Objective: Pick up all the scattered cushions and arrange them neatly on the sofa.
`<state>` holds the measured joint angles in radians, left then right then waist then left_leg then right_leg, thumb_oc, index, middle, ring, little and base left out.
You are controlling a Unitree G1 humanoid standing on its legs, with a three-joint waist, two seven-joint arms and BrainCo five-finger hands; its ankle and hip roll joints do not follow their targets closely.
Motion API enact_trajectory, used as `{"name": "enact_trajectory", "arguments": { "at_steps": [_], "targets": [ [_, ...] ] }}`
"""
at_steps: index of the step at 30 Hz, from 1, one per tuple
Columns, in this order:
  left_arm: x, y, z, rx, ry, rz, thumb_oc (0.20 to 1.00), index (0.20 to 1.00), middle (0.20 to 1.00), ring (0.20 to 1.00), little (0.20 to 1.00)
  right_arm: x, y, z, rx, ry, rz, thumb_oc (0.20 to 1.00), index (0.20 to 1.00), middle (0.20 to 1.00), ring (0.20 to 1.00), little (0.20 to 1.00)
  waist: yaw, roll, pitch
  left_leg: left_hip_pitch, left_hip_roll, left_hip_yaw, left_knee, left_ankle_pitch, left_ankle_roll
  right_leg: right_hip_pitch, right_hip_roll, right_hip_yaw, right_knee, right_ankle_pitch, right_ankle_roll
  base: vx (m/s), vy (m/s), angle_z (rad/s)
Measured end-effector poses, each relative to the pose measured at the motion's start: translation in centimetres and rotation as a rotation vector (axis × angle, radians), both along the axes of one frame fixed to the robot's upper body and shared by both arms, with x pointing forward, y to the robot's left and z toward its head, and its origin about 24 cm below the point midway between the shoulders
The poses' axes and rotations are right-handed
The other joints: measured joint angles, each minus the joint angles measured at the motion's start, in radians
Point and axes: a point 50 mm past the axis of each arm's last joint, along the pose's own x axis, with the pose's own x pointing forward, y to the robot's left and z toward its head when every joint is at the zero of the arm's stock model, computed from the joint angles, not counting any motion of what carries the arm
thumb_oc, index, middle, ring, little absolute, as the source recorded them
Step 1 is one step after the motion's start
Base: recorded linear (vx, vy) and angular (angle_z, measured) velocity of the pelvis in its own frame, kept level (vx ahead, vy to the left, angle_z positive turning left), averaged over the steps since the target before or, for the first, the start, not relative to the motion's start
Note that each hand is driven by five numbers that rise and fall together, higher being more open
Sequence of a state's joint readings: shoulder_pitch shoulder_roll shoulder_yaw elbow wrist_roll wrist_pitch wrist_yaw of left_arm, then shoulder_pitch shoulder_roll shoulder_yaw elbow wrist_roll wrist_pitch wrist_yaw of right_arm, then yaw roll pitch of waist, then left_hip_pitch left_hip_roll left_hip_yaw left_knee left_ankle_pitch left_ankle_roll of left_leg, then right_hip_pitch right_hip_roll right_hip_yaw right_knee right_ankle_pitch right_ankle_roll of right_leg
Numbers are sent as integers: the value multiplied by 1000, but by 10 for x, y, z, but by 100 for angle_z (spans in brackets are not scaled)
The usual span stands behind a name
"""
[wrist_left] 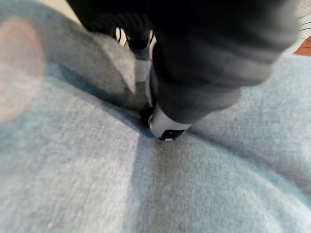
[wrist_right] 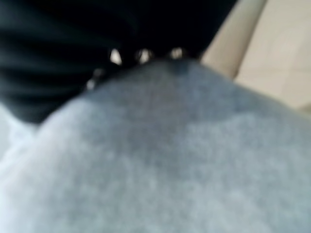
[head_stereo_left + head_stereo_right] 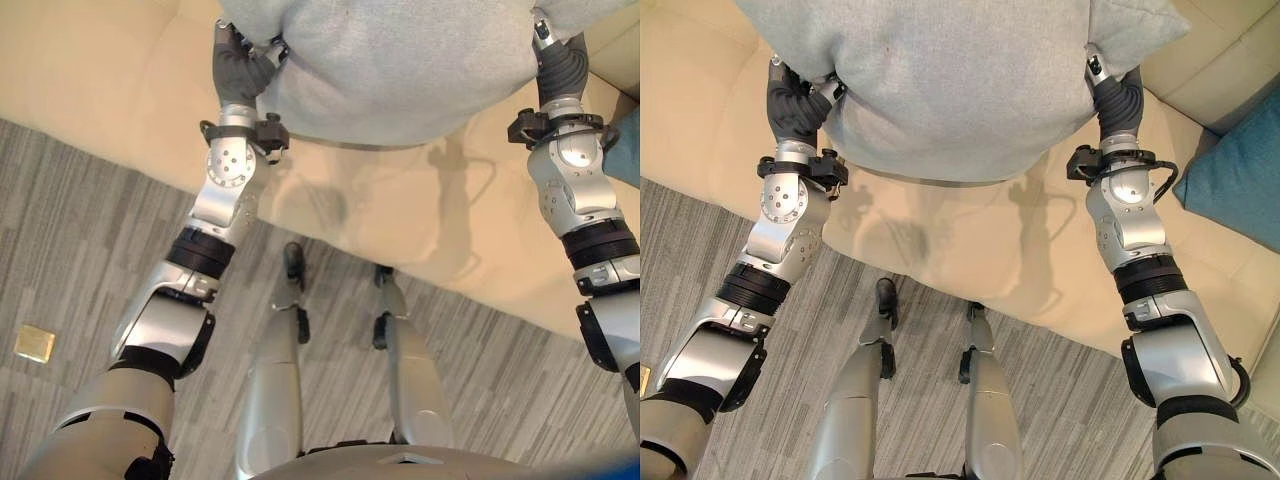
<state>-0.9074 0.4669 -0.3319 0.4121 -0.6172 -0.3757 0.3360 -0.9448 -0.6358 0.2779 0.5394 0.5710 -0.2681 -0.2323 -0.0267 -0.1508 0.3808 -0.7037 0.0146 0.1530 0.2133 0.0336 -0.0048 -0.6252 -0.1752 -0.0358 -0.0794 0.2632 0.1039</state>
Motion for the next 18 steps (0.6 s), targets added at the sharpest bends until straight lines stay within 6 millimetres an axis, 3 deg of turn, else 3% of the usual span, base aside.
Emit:
{"name": "enact_trajectory", "arguments": {
  "at_steps": [5, 11, 18],
  "targets": [
    [1, 2, -1, -59, 12, 38, 200, 200, 200, 200, 200, -5, 10, 8, -64, -69, -75, 200, 200, 200, 200, 200, 13, 20, 0, 4, 2, 1, 0, 0, 0, 0, 3, 7, 1, 2, -2, 12, -9, -3],
    [3, 4, 7, -91, 2, 83, 200, 200, 200, 200, 200, -9, 22, 12, -48, -127, -127, 200, 200, 200, 200, 200, 12, 21, 0, 1, 1, 9, 0, 0, 0, -14, 2, 22, 8, 2, -3, 1, 3, -4],
    [15, -2, 48, -60, -35, 150, 200, 200, 200, 200, 200, -11, 22, 28, -66, -188, -258, 200, 200, 200, 200, 200, -5, 24, 2, -11, 0, 17, -2, 0, 1, -35, 1, 32, 12, 3, -3, 6, 5, -2]
  ]
}}
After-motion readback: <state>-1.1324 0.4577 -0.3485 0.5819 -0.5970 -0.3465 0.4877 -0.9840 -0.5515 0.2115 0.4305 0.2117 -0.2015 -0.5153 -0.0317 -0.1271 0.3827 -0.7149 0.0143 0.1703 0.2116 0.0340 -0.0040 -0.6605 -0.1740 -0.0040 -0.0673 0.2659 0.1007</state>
